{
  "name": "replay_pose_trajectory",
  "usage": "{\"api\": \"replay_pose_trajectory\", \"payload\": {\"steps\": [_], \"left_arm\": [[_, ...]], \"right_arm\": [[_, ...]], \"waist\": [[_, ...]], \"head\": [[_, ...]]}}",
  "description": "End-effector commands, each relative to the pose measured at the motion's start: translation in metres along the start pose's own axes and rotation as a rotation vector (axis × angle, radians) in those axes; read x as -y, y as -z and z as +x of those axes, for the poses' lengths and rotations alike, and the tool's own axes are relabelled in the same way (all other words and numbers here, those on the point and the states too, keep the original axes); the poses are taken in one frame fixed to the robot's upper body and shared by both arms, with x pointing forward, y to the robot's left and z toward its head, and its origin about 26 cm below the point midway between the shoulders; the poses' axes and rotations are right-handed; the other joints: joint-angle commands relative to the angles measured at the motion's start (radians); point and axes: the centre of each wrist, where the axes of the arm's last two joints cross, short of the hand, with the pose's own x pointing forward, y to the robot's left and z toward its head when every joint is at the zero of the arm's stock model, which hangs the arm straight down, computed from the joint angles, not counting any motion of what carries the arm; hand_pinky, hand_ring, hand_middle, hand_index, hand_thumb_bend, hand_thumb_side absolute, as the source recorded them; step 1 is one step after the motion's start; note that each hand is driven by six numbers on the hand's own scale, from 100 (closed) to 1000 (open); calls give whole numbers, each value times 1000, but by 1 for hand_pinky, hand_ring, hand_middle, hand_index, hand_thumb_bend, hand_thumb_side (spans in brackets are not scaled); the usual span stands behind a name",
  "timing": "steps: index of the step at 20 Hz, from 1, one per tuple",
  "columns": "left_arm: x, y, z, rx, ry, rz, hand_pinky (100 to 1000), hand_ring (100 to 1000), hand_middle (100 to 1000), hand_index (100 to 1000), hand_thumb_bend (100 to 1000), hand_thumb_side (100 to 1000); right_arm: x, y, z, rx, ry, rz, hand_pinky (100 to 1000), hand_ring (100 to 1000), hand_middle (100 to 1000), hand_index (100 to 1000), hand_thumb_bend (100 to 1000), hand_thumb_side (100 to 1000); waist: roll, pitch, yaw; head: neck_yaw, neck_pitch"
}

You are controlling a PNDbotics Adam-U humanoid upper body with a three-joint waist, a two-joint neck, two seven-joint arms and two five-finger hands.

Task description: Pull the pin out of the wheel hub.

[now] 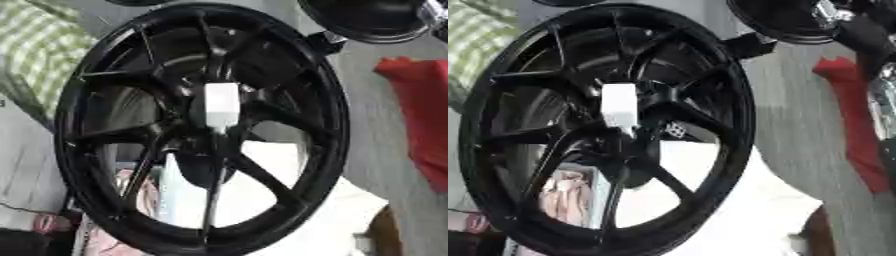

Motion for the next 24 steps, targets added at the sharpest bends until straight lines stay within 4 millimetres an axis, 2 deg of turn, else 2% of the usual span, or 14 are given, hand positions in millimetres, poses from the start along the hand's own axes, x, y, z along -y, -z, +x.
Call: {"api": "replay_pose_trajectory", "payload": {"steps": [1, 10, 13, 19, 24], "left_arm": [[-5, 4, 8, 33, 16, 4, 758, 647, 611, 797, 100, 806], [-5, 3, 8, 30, 16, 4, 759, 646, 610, 797, 100, 808], [-5, 3, 7, 29, 18, 3, 759, 645, 610, 797, 100, 808], [-5, 2, 7, 24, 25, -5, 760, 645, 610, 797, 100, 808], [-5, 2, 7, 22, 30, -16, 760, 644, 610, 797, 100, 807]], "right_arm": [[5, 2, 9, 27, -23, -4, 862, 744, 585, 736, 411, 203], [6, 3, 9, 26, -27, -3, 862, 745, 586, 736, 411, 202], [6, 6, 16, 47, -61, 17, 861, 751, 594, 742, 419, 201], [6, 22, 63, 156, -315, 173, 855, 775, 625, 753, 453, 194], [-2, 32, 106, 255, -583, 376, 848, 812, 681, 765, 508, 198]], "waist": [[0, -28, 0], [-2, -26, 0], [-4, -27, -1], [-11, -36, 1], [-18, -41, 10]], "head": [[3, -12], [6, -17], [8, -17], [9, -13], [4, -10]]}}
